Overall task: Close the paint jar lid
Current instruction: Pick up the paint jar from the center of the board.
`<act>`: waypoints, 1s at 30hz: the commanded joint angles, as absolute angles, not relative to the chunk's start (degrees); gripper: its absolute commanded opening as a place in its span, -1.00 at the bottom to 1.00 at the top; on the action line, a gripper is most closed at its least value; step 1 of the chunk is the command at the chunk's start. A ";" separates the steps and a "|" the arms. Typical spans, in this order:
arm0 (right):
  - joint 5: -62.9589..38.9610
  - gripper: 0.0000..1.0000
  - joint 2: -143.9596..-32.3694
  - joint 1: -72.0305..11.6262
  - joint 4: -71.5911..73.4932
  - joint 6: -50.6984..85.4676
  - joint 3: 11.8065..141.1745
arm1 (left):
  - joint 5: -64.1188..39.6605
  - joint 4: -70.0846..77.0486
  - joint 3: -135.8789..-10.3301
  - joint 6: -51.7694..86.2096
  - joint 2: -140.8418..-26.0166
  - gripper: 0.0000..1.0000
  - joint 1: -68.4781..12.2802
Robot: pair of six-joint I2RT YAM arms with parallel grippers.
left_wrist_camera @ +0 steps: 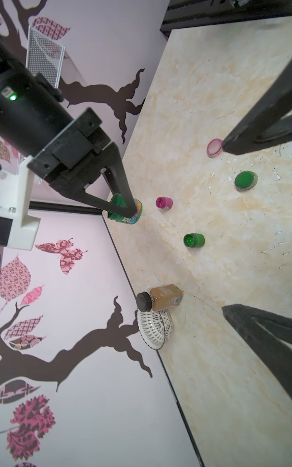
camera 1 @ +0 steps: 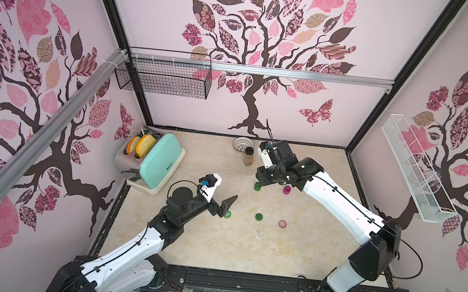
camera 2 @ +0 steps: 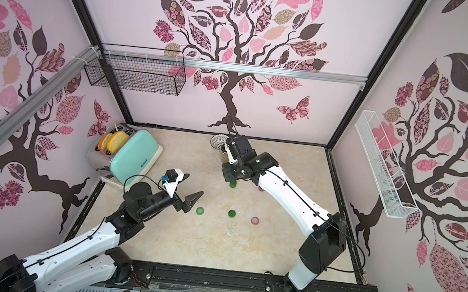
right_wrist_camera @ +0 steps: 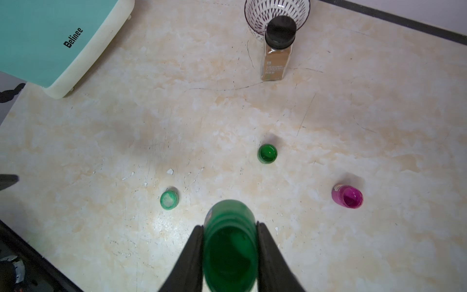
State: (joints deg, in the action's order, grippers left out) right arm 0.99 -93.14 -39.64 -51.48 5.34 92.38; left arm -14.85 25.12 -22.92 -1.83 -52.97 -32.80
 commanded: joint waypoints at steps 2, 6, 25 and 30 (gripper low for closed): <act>-4.03 -0.40 -90.61 -39.76 -55.63 6.98 92.07 | -19.98 39.82 -22.44 -6.82 -57.22 0.86 -33.13; -6.57 -0.40 -90.18 -39.95 -56.77 8.82 92.48 | -22.67 41.58 -23.85 -8.35 -60.62 0.82 -33.49; -8.07 -0.40 -92.72 -44.51 -57.59 13.56 96.17 | -24.08 45.61 -25.89 -6.22 -67.82 0.45 -35.66; -8.35 -0.40 -92.72 -44.85 -56.80 14.40 95.72 | -24.26 45.92 -26.18 -5.84 -68.70 0.41 -35.94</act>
